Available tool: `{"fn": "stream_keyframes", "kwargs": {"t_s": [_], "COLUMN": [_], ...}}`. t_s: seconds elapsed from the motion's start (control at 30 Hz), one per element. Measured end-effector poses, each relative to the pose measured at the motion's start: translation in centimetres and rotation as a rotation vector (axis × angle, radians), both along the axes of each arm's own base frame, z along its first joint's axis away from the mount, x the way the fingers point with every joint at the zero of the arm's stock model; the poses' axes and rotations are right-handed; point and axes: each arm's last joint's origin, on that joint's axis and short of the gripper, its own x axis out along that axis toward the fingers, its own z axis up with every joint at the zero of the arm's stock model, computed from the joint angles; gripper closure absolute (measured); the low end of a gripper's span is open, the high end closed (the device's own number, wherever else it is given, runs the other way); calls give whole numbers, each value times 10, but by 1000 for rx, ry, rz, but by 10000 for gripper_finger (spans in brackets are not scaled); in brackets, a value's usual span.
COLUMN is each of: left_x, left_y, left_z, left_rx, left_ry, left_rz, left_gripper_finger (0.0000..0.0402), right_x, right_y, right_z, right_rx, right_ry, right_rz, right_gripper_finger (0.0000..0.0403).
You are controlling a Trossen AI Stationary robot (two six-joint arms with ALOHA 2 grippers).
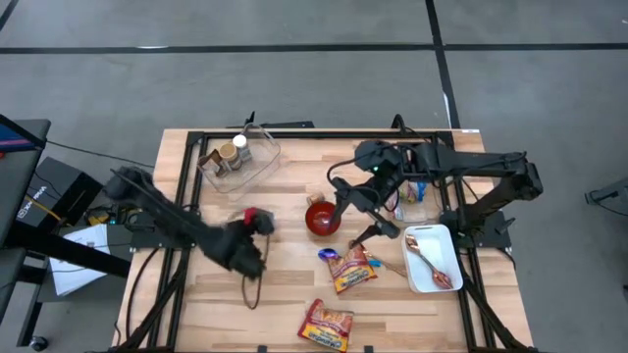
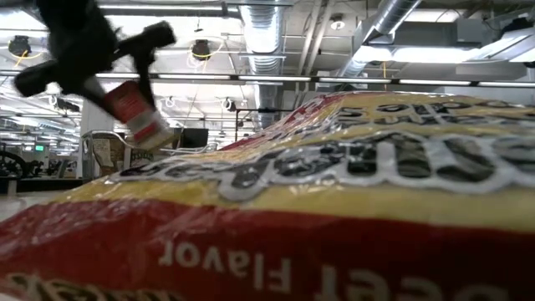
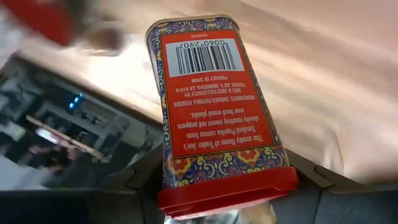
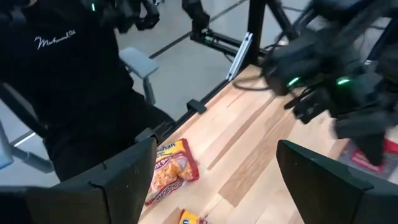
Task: Pick & Place Food Item
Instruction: Put the red seasoning can into the left transparent bin
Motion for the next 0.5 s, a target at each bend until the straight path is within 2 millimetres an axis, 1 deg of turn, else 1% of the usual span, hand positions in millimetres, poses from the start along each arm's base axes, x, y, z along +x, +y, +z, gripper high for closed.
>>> {"fn": "stream_keyframes", "kwargs": {"t_s": [0.1, 0.17, 0.37, 0.43, 0.5], "left_x": [-4, -3, 9, 14, 18], "left_y": [-13, -21, -46, -51, -53], "left_z": [-18, -23, -20, -16, -16], "left_rx": [86, 114, -3, -30, -87], "left_ry": [129, 185, 247, 270, 294], "left_rz": [-55, -92, -139, -164, -147], "left_gripper_finger": [195, 195, 195, 195, 195], "right_x": [-3, -5, -7, -8, -8], "right_y": [-1, -1, -1, -1, 0], "right_z": [4, 6, 8, 9, 9], "right_rx": [6, 7, 17, 17, 17], "right_ry": [-10, -18, -19, -16, -17], "right_rz": [-9, -10, -16, -15, -14], "right_gripper_finger": [79, 79, 79, 79, 79]}}
